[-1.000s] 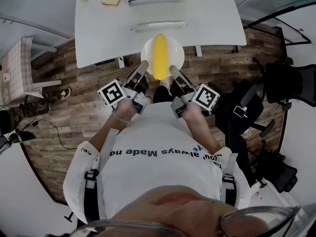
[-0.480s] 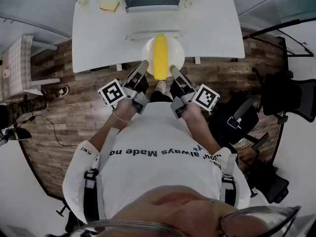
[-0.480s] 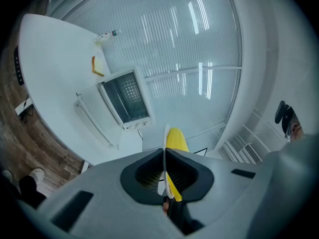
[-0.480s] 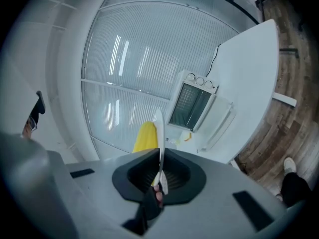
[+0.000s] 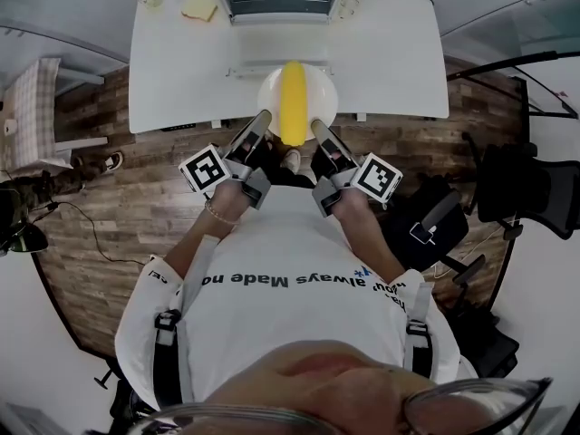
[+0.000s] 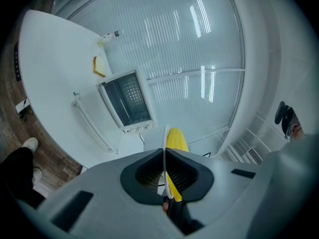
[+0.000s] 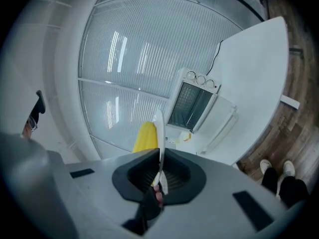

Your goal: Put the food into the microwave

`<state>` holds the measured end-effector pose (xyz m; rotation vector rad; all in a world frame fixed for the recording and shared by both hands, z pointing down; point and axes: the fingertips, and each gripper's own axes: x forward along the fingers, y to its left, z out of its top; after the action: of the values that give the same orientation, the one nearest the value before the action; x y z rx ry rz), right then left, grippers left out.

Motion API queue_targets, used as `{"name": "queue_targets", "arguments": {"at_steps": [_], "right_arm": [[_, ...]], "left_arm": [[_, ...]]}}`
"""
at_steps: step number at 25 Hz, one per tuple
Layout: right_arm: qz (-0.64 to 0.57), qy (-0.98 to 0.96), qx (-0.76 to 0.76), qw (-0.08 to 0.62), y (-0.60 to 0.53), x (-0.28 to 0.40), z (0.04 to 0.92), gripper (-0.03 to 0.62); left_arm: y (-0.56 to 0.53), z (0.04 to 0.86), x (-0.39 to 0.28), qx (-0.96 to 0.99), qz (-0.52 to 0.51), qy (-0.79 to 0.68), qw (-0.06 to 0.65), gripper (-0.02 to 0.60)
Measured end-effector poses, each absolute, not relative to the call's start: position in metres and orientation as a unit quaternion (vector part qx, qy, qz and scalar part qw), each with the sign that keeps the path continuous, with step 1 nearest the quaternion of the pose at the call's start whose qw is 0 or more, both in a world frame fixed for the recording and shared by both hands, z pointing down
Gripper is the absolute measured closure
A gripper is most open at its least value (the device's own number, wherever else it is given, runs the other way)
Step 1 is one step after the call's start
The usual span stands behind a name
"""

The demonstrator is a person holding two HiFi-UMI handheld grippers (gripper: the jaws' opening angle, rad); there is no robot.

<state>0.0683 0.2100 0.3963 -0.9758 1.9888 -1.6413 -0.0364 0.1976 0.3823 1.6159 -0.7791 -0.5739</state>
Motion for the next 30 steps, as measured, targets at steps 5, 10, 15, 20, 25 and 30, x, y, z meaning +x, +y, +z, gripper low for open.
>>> {"name": "queue_targets", "arguments": {"at_steps": [5, 10, 15, 20, 25, 30], "right_arm": [[-0.584, 0.71, -0.345, 0.192, 0.193, 0.064, 0.398, 0.572], [-0.588, 0.704, -0.349, 0.193, 0.169, 0.064, 0.402, 0.572], [-0.583, 0.708, -0.349, 0.191, 0.133, 0.057, 0.402, 0.572], [-0.583, 0.707, -0.352, 0.19, 0.091, 0.044, 0.403, 0.572], [-0.584, 0.705, -0.353, 0.194, 0.043, 0.029, 0.403, 0.572], [-0.58, 0.707, -0.356, 0.194, 0.003, 0.014, 0.401, 0.572]], "left_arm": [[0.181, 0.386, -0.041, 0.693, -0.245, -0.338, 0.588, 0.563], [0.156, 0.389, -0.041, 0.699, -0.239, -0.337, 0.583, 0.563], [0.12, 0.389, -0.047, 0.696, -0.246, -0.333, 0.587, 0.563], [0.077, 0.391, -0.061, 0.699, -0.241, -0.334, 0.585, 0.563], [0.029, 0.392, -0.077, 0.702, -0.238, -0.332, 0.584, 0.563], [-0.012, 0.394, -0.094, 0.713, -0.224, -0.334, 0.574, 0.563]]}}
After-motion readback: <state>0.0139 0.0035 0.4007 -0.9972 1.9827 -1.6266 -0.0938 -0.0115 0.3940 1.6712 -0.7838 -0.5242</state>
